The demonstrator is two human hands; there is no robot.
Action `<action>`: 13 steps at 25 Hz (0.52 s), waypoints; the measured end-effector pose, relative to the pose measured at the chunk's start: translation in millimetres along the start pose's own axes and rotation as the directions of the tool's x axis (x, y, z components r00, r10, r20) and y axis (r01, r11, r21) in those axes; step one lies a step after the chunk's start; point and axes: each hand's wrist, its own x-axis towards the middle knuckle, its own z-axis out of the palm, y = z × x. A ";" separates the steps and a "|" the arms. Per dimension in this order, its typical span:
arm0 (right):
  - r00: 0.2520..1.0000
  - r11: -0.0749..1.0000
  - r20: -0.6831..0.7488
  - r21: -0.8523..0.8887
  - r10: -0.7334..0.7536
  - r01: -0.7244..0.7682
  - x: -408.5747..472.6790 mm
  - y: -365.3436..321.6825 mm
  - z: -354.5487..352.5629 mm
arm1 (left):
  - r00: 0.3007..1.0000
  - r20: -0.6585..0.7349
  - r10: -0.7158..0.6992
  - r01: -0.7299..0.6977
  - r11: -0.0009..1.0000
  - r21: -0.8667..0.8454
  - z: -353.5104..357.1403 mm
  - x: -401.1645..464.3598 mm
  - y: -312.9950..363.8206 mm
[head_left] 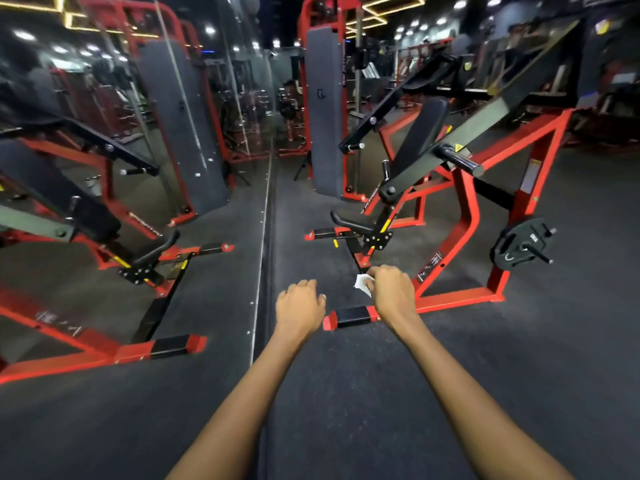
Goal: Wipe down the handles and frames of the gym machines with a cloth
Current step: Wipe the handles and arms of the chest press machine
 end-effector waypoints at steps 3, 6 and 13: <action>1.000 0.999 0.003 -0.040 0.023 -0.023 67.2 10.2 17.6 | 1.000 -0.021 0.009 -0.010 0.999 -0.051 9.9 74.5 -1.6; 0.999 0.994 0.022 -0.109 0.024 -0.021 131.6 14.0 45.6 | 0.999 -0.029 0.037 -0.038 0.997 -0.066 25.6 145.7 -6.3; 0.998 0.991 0.042 -0.127 0.056 -0.050 293.9 9.6 122.5 | 0.990 0.028 0.135 -0.134 0.990 -0.043 70.8 333.0 -26.3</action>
